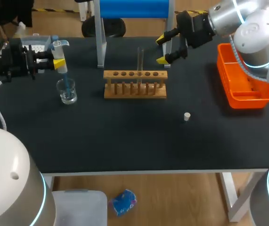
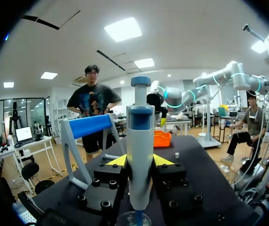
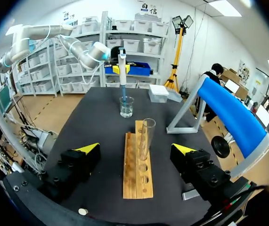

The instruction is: Invert the test tube, pick up the pipette, mount the tip to pipette, aspirate from beaker and dispense into the tube, eject the tip, return the pipette, and cap with the stopper.

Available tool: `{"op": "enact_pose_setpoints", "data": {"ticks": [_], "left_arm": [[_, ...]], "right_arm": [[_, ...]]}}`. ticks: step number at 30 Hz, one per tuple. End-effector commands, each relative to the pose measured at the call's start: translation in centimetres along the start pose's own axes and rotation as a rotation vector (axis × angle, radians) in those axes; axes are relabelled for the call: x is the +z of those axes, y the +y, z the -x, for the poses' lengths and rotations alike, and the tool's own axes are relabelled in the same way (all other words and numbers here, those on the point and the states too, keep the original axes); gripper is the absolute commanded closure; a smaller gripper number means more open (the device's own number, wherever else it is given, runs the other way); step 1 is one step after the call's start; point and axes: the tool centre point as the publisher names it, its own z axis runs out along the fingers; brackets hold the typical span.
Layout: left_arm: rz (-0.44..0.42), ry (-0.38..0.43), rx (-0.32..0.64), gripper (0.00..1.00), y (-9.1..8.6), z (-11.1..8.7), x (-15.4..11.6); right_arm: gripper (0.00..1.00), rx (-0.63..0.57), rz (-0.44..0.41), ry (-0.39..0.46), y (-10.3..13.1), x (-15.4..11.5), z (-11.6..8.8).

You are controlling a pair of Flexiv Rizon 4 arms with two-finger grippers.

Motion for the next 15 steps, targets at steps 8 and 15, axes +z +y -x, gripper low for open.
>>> {"op": "enact_pose_setpoints", "data": {"ticks": [8,15], "left_arm": [[0.001,0.000,0.000,1.00,-0.08,-0.01,-0.03],[0.001,0.000,0.000,1.00,-0.08,-0.01,-0.03]], "right_arm": [[0.00,0.013,-0.008,0.032,-0.65,2.05,0.64],[0.00,0.013,-0.008,0.032,-0.65,2.05,0.64]]}}
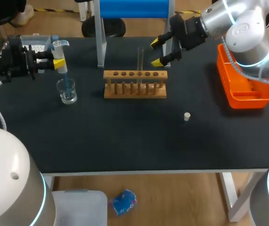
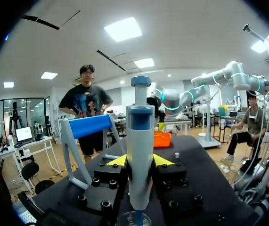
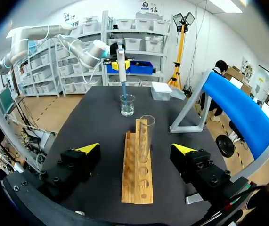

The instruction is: Invert the test tube, pick up the pipette, mount the tip to pipette, aspirate from beaker and dispense into the tube, eject the tip, return the pipette, and cap with the stopper.

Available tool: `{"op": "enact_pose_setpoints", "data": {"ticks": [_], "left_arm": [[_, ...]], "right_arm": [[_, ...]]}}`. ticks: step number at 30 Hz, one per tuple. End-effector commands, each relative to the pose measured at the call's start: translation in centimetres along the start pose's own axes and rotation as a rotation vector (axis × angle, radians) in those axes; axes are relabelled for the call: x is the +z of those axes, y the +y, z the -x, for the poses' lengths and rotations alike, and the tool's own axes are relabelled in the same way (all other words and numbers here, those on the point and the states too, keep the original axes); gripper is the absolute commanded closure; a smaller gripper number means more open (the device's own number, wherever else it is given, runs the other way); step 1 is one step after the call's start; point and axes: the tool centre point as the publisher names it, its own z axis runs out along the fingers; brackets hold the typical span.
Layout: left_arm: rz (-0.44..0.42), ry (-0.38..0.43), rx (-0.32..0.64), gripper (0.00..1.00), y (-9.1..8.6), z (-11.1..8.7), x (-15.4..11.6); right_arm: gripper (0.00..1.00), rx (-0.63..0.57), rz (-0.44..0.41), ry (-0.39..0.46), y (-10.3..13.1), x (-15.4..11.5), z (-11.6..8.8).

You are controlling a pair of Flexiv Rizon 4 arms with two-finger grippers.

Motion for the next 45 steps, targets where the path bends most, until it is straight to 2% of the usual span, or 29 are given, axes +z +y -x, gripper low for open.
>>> {"op": "enact_pose_setpoints", "data": {"ticks": [1,15,31,45], "left_arm": [[0.001,0.000,0.000,1.00,-0.1,0.0,0.0],[0.000,0.000,0.000,1.00,-0.1,0.0,-0.1],[0.014,0.002,0.034,1.00,-2.8,0.1,-0.5],[0.015,-0.006,0.044,1.00,-3.5,-0.1,-0.6]], "right_arm": [[0.00,0.000,-0.001,0.001,0.0,0.0,0.1],[0.00,0.000,-0.001,0.001,0.0,0.0,0.1],[0.00,0.000,-0.001,0.001,0.0,0.0,0.1],[0.00,0.000,-0.001,0.001,0.0,0.0,0.1]]}}
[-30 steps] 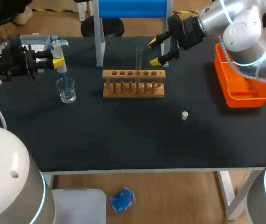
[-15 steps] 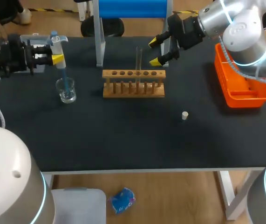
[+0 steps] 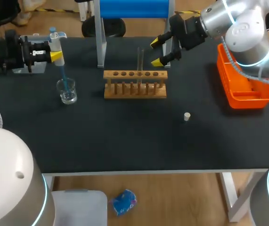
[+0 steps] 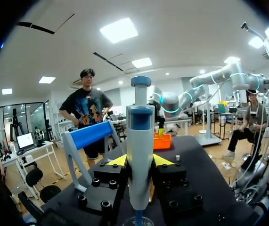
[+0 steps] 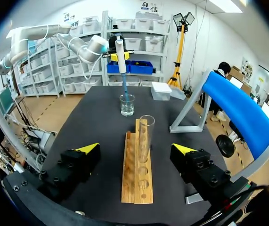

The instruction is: Invert the test tube, pick up the pipette, mount the tip to pipette, aspirate from beaker and dispense into the tube, eject the tip, return the pipette, and cap with the stopper.

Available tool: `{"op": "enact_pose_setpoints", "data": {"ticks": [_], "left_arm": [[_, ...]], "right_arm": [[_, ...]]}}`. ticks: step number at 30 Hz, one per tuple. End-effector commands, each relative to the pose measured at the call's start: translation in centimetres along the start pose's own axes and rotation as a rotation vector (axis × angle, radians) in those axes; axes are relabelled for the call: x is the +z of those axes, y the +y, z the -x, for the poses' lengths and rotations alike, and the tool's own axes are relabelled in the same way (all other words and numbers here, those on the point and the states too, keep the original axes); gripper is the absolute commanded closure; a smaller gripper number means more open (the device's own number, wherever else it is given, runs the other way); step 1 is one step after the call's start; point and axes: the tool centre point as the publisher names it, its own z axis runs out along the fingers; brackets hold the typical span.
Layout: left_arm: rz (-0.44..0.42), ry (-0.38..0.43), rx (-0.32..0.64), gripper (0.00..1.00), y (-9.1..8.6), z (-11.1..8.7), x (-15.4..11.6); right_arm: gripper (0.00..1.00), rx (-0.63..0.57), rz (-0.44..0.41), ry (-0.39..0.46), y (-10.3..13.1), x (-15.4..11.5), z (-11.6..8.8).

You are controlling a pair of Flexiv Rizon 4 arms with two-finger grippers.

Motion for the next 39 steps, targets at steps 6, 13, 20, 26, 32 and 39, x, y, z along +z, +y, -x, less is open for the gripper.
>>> {"op": "enact_pose_setpoints", "data": {"ticks": [6,13,20,26,32,39], "left_arm": [[-0.003,-0.002,-0.004,1.00,-0.7,-0.2,-0.3],[0.025,0.003,0.019,1.00,-3.8,-0.2,-0.7],[0.076,0.010,0.000,1.00,-8.8,0.0,-0.9],[0.103,0.050,0.014,1.00,-13.8,0.0,0.3],[0.108,0.111,0.043,1.00,-18.7,-0.1,3.2],[0.121,0.188,0.053,1.00,-22.2,-0.6,8.8]], "right_arm": [[0.00,-0.001,-0.001,0.001,0.0,0.0,0.1],[0.00,-0.001,-0.001,0.001,0.0,0.0,0.1],[0.00,-0.001,-0.001,0.001,0.0,0.0,0.1],[0.00,-0.001,-0.001,0.001,0.0,0.0,0.1],[0.00,-0.001,-0.001,0.001,0.0,0.0,0.1],[0.00,-0.001,-0.001,0.001,0.0,0.0,0.1]]}}
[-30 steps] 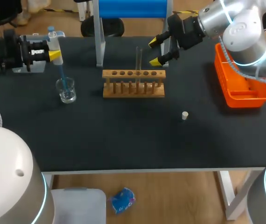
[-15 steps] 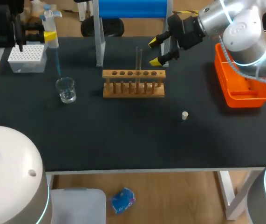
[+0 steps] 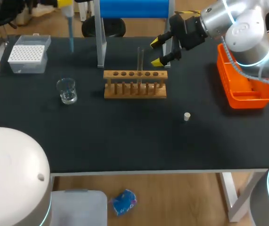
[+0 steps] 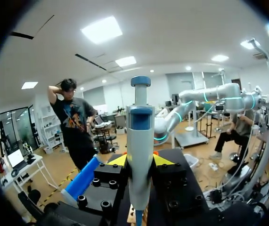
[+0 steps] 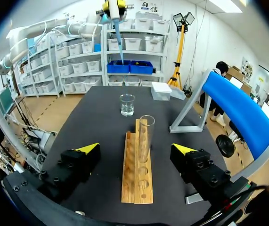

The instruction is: Invert the test tube, pick up the pipette, mount the tip to pipette, aspirate from beaker and dispense into the tube, eject the tip, return the pipette, and cap with the stopper.

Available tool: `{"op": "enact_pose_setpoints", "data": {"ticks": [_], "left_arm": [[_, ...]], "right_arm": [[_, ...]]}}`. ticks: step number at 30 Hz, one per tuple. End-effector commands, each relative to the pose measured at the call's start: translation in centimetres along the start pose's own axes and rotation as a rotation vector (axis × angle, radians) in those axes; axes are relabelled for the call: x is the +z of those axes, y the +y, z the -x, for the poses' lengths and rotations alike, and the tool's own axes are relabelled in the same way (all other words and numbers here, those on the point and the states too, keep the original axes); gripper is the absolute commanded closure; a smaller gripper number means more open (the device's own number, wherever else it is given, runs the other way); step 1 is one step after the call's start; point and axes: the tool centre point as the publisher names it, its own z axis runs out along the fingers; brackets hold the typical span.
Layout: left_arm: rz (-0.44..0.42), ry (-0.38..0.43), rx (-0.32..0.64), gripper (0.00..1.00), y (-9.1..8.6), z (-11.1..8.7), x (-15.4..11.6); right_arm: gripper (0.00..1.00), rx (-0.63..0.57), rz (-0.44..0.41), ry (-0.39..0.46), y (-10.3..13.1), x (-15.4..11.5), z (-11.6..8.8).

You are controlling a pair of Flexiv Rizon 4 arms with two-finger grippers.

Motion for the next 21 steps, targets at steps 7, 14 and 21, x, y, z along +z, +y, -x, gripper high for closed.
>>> {"op": "enact_pose_setpoints", "data": {"ticks": [7,14,21], "left_arm": [[0.041,0.121,0.014,1.00,-3.8,1.1,9.8],[0.010,0.175,0.040,1.00,-4.8,1.4,14.5],[0.013,0.183,0.059,1.00,-4.8,1.6,16.1]], "right_arm": [[0.00,-0.001,0.000,0.001,0.0,0.0,0.1],[0.00,-0.001,0.000,0.001,0.0,0.0,0.1],[0.00,-0.001,0.000,0.001,0.0,0.0,0.1]]}}
